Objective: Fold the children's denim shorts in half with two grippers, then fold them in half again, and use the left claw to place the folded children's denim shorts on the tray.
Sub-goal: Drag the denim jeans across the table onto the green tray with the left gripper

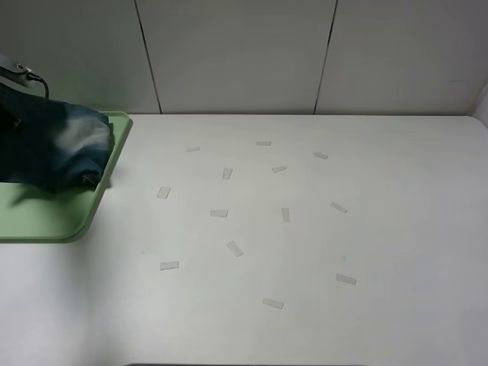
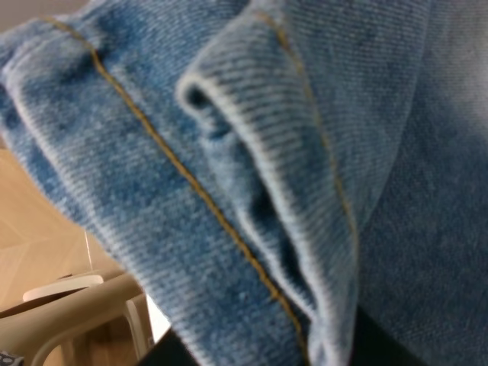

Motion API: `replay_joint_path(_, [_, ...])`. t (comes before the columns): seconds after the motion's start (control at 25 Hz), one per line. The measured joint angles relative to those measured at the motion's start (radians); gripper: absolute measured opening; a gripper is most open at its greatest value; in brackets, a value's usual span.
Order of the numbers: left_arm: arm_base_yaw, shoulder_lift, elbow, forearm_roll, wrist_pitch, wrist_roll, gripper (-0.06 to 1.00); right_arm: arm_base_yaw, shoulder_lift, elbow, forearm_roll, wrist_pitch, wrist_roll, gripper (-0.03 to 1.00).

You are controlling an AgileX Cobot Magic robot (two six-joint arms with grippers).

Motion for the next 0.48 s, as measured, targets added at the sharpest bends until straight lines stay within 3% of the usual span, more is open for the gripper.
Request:
replay_joint_path(0.36, [0.001, 0.012, 0.0, 0.0, -0.045, 0.001, 0.23, 0.0, 0.0, 0.0, 0.0, 0.0, 0.0, 0.69])
replay_joint_path(0.44, [0.001, 0.012, 0.0, 0.001, -0.073, -0.001, 0.42, 0.0, 0.0, 0.0, 0.0, 0.0, 0.0, 0.69])
replay_joint_path(0.48, [0.001, 0.012, 0.0, 0.0, -0.099, -0.008, 0.59, 0.0, 0.0, 0.0, 0.0, 0.0, 0.0, 0.69])
